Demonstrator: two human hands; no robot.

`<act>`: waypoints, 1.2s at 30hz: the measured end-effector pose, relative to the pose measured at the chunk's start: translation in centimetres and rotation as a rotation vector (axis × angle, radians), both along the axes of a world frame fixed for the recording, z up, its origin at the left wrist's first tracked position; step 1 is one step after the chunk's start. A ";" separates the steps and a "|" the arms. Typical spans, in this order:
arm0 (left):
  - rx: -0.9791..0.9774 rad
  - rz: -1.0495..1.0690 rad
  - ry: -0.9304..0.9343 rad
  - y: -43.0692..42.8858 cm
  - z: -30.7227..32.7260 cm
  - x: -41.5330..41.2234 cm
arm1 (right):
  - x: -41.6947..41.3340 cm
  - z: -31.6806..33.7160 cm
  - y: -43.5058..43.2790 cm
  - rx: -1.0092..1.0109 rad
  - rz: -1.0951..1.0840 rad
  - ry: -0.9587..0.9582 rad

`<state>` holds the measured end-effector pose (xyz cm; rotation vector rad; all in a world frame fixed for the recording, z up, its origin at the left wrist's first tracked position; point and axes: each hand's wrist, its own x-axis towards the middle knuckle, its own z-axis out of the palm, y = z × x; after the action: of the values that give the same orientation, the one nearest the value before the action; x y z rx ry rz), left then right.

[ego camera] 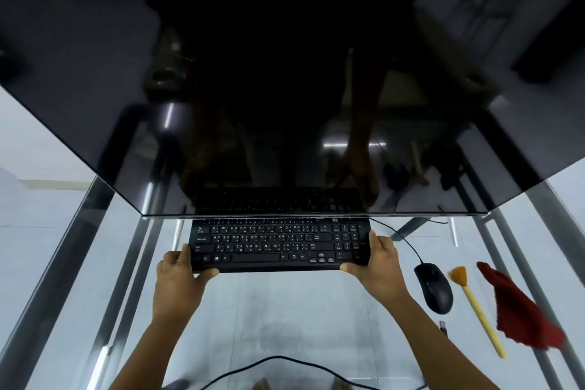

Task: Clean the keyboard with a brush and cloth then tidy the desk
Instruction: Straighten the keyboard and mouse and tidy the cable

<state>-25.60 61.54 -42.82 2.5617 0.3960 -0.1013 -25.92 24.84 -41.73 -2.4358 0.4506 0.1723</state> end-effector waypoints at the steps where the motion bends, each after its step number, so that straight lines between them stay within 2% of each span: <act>1: -0.001 0.003 0.003 0.0 0.0 0.1 | 0.1 -0.1 0.0 0.000 0.000 -0.001; 15: 0.103 -0.018 0.034 0.0 -0.1 0.4 | 0.7 -0.1 0.0 -0.006 0.023 -0.010; 18: 0.170 -0.054 -0.021 -0.8 -0.1 -0.3 | -0.2 0.4 -1.2 -0.093 0.051 -0.058; 21: 0.202 -0.158 -0.125 -3.7 -0.1 -1.1 | -2.0 1.2 -3.7 -0.269 0.001 -0.113; 26: 0.201 -0.450 -0.147 -11.0 -0.2 -1.8 | -5.6 1.6 -7.9 -0.454 -0.042 -0.152; 29: 0.218 -0.587 -0.154 -14.8 -0.4 -1.4 | -7.6 1.2 -9.1 -0.474 -0.027 -0.208; 36: 0.254 -0.699 -0.156 -18.7 -0.8 -0.5 | -6.5 -0.3 -10.4 -0.446 -0.013 -0.250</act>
<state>-26.15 42.81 -43.60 2.8146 -0.5920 -0.1063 -32.37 14.45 -42.01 -2.8373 0.4265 -0.2644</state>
